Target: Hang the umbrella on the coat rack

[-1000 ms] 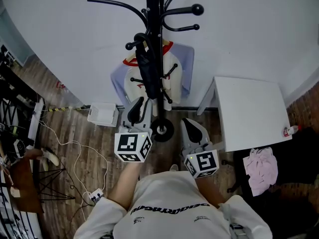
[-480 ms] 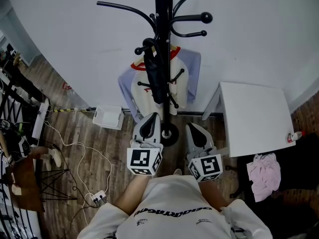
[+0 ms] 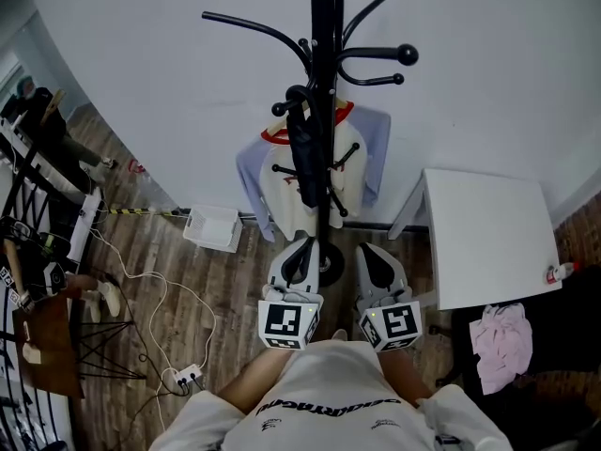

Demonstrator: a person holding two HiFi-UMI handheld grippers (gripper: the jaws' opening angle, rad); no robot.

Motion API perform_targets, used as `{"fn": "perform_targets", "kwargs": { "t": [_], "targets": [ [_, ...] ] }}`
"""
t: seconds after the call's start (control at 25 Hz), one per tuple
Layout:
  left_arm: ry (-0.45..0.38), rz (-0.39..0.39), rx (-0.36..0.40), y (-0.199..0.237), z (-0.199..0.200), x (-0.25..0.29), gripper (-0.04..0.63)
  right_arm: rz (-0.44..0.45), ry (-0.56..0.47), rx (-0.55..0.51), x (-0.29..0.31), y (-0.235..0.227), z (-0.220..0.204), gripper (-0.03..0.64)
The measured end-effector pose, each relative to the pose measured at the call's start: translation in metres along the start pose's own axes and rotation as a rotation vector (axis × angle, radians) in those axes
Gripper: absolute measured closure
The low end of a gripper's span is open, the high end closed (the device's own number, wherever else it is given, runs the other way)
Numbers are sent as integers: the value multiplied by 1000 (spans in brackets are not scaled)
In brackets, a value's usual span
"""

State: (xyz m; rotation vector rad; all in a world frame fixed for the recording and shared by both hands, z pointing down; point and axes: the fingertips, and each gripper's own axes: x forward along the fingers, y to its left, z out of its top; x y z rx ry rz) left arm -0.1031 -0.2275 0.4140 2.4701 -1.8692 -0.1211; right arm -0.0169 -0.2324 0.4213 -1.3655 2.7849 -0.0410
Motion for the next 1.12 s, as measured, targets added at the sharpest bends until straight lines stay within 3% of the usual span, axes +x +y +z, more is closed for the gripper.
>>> {"fn": "perform_targets", "kwargs": {
  "t": [1.12],
  "targets": [
    [20,1,-11,2,-21,-8,598,-5,3,-15,15,7,-3,620]
  ]
}}
